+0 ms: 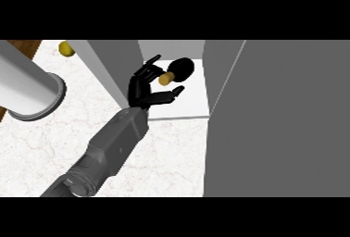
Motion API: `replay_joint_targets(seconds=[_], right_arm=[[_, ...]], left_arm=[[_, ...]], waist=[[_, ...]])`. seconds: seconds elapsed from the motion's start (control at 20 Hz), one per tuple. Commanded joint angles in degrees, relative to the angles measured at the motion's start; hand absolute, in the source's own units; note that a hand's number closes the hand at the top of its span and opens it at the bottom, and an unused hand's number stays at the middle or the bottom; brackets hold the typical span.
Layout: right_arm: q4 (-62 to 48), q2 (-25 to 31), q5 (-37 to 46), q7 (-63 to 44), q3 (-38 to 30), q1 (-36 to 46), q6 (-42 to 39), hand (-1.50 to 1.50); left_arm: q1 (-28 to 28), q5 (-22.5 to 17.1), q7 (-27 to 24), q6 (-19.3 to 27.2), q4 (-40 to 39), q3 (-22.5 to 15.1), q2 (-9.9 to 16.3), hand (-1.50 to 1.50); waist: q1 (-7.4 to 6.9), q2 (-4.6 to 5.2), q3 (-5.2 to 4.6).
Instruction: Pick up the wine, place it into the cabinet and close the cabinet
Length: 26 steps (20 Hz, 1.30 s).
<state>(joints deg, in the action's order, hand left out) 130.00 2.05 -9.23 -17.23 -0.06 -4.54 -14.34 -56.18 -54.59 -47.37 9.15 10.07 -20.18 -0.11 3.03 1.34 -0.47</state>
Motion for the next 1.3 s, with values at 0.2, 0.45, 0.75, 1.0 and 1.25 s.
replay_joint_targets(seconds=[0.2,0.45,0.75,1.0,1.25], right_arm=[[-2.43,1.23,-0.73,2.05,-2.41,1.52,-1.09,-1.50],[2.83,0.94,-0.53,-2.96,-0.92,-0.14,0.66,-1.50],[3.23,0.80,-1.13,-3.49,-1.24,-1.14,0.77,-1.50],[1.97,0.55,-0.02,-1.64,-1.80,-1.52,0.67,-1.50],[1.08,2.57,-2.41,-5.59,-4.27,3.78,1.59,-1.50]], left_arm=[[3.73,1.90,-6.86,-3.80,0.54,0.78,2.14,-1.50],[3.90,2.52,-3.07,0.97,6.62,-0.27,2.36,-1.50],[9.13,5.21,1.85,3.12,18.94,-4.79,3.81,-1.50],[19.98,8.76,8.73,3.35,35.96,-12.15,5.93,-1.50],[28.54,10.36,15.43,7.90,57.45,-15.15,13.05,-1.50]], waist=[[-1.90,-0.79,0.44],[-3.35,-1.61,0.46],[-4.64,-2.17,0.51],[-5.57,-2.43,0.56],[-5.15,-2.07,0.53]])
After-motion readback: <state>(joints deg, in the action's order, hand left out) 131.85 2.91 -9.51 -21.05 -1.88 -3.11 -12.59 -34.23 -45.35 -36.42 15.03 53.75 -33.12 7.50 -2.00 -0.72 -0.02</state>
